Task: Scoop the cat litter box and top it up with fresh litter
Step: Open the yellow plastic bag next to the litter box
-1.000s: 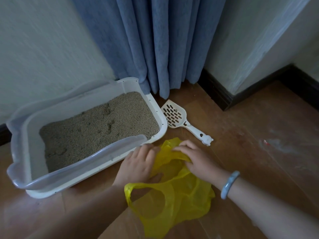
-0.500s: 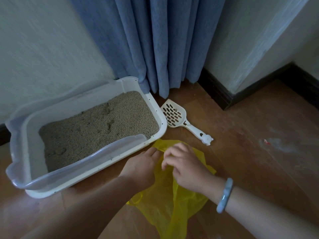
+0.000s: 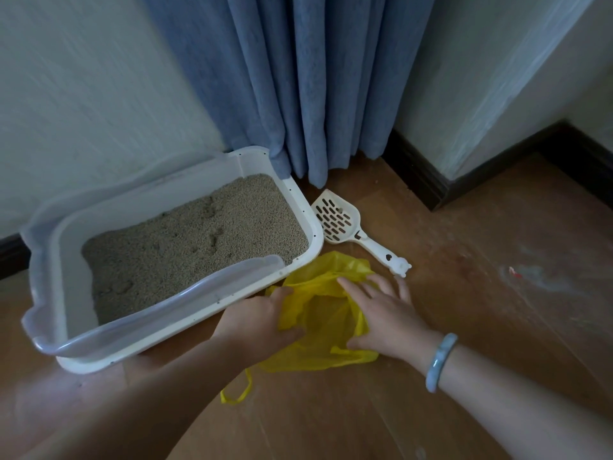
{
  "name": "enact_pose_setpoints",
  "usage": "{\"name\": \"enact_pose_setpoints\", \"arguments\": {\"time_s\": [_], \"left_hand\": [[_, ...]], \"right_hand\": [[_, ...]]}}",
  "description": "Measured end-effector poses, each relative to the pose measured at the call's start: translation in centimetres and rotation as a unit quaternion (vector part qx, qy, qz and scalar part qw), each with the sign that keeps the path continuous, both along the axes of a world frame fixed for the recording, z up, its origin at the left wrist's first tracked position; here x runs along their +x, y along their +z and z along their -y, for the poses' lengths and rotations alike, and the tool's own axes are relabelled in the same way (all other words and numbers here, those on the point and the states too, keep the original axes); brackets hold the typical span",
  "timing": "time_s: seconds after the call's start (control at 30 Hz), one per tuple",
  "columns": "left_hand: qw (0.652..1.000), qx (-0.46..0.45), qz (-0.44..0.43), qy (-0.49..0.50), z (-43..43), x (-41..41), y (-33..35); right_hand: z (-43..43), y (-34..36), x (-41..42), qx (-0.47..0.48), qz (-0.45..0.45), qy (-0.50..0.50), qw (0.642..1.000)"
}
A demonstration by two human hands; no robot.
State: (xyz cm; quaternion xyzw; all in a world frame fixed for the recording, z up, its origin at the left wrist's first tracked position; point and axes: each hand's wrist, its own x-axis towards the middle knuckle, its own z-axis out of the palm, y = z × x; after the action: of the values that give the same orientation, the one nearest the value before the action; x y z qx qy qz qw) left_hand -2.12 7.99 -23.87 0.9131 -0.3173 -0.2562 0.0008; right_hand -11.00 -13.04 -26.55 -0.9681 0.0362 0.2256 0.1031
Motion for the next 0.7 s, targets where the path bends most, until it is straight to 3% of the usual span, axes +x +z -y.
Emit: {"name": "enact_pose_setpoints", "arguments": {"time_s": [0.1,0.2,0.27,0.3,0.4,0.47,0.7], "left_hand": [[0.985,-0.009,0.136,-0.108,0.1,-0.4,0.2],[0.923,-0.123,0.253,-0.264,0.4,-1.2,-0.9],[0.903,-0.159,0.219,-0.333,1.1,-1.7,-1.6],[0.911,-0.130,0.186,-0.345,1.5,-1.8,-2.0],[0.936,0.078,0.091,-0.330,1.9,-1.4,-3.4],[0.927,0.141,0.097,-0.333,2.3,-0.9,-3.6],[0.921,0.175,0.016,-0.349,2.8,-0.8,-4.0]], "right_hand": [[-0.5,0.2,0.6,0.004,0.044,-0.001,0.999],[-0.8,0.1,1.1,0.004,0.054,0.011,0.998],[-0.9,-0.3,1.2,-0.002,0.044,0.021,0.999],[-0.9,-0.6,1.2,-0.006,0.038,0.029,0.999],[-0.5,-1.1,1.3,-0.016,0.015,0.046,0.999],[0.1,-1.3,1.4,-0.030,0.007,0.039,0.999],[1.7,-1.1,1.5,-0.082,0.053,-0.022,0.995]]}}
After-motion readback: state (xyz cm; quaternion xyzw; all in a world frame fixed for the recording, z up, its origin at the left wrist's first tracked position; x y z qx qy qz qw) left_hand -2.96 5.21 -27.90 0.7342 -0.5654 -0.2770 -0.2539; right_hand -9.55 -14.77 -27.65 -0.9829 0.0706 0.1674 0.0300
